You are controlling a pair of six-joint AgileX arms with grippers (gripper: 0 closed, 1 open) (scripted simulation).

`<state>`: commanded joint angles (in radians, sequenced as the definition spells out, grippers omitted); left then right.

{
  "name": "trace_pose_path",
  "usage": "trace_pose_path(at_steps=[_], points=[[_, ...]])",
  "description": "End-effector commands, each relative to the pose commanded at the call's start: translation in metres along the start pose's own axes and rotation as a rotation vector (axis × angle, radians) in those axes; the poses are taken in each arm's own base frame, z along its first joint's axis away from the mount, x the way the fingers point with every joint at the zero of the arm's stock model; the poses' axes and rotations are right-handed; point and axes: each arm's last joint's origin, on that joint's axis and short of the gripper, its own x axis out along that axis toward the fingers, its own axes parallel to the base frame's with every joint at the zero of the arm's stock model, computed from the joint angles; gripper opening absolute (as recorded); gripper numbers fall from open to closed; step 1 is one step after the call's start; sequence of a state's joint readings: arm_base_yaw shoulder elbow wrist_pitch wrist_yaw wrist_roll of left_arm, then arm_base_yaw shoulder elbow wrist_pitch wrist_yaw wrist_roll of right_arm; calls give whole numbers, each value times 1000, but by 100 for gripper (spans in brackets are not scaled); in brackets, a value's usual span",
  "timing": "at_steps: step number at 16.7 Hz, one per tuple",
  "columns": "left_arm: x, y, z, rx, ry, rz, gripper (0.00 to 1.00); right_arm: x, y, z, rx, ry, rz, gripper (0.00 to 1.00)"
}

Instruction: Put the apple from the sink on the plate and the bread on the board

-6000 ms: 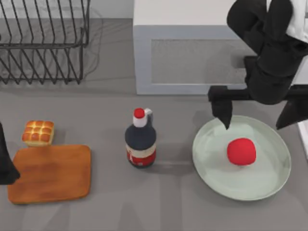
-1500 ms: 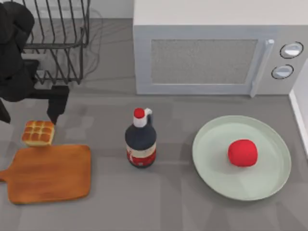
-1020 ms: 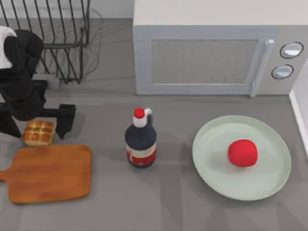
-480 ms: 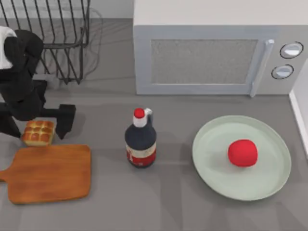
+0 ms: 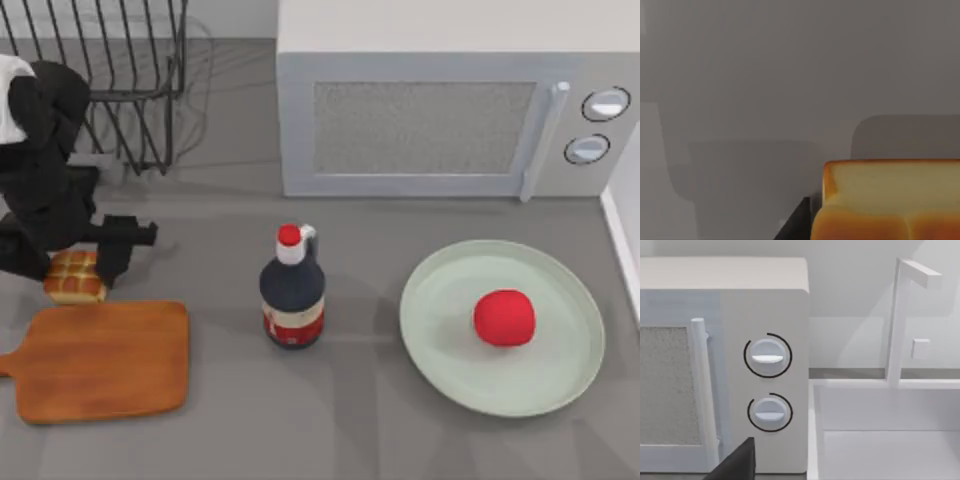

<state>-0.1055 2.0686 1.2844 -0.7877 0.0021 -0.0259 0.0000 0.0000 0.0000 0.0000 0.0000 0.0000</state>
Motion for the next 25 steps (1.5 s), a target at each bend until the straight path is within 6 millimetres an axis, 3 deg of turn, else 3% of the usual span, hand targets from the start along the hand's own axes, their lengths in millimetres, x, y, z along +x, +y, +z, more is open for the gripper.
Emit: trace_pose_path(at_steps=[8,12,20,25], points=[[0,0,0,0,0,0,0,0,0,0,0,0,0,100],[-23,0,4,2,-31,0,0,0,0,0,0,0,0,100],[-109,0,1,-1,-23,0,0,0,0,0,0,0,0,100],[-110,1,1,-1,-23,1,0,0,0,0,0,0,0,100]])
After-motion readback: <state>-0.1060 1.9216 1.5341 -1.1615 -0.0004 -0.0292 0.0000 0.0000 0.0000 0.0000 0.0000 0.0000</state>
